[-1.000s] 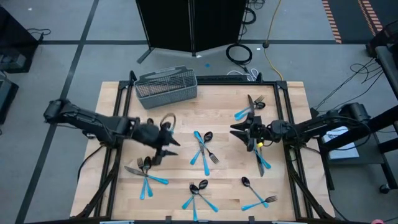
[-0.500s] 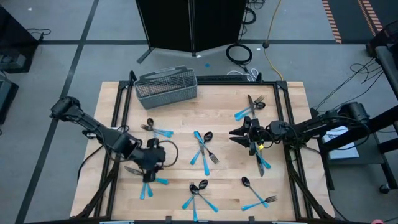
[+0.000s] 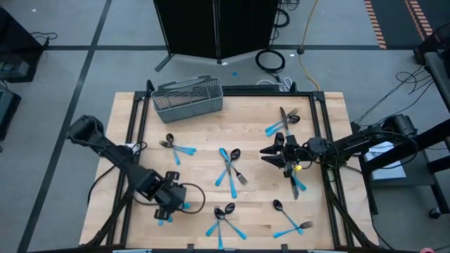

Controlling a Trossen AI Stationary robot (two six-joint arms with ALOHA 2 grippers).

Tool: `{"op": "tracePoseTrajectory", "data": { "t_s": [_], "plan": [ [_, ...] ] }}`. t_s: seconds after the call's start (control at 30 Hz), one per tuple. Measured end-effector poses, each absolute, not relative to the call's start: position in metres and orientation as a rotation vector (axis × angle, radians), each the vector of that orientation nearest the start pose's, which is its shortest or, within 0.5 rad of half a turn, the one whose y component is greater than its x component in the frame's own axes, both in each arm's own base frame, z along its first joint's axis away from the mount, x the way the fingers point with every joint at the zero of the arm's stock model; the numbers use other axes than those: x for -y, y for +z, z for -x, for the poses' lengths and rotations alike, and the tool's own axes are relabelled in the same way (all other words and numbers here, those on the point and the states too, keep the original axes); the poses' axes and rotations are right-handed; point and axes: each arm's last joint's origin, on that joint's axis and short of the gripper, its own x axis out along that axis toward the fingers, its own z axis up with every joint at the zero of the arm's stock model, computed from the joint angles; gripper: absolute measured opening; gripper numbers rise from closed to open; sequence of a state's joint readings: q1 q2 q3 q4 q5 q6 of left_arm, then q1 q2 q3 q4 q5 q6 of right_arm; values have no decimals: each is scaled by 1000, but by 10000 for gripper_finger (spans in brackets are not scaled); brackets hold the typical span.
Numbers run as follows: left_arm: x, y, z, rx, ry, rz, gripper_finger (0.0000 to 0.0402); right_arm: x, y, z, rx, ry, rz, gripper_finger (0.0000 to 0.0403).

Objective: Sort silverware
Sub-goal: Put the blue knife into the silverware basket

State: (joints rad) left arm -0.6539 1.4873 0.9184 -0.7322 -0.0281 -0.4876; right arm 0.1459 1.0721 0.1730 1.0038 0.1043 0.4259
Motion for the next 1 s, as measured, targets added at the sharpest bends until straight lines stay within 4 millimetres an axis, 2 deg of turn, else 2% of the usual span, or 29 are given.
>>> {"op": "tracePoseTrajectory", "data": {
  "t_s": [0.3, 0.63, 0.87, 1.0],
  "plan": [
    [169, 172, -206, -1439, -242, -58, 192, -25, 189, -188, 77, 61, -434, 144],
    [167, 156, -204, -1555, -195, -103, 192, -25, 189, -188, 71, 60, -425, 144],
    [166, 154, -203, -1563, -190, -108, 192, -25, 187, -188, 49, 55, -422, 144],
    [163, 146, -198, -1576, -164, -97, 192, -25, 187, -188, 49, 56, -424, 144]
  ]
}}
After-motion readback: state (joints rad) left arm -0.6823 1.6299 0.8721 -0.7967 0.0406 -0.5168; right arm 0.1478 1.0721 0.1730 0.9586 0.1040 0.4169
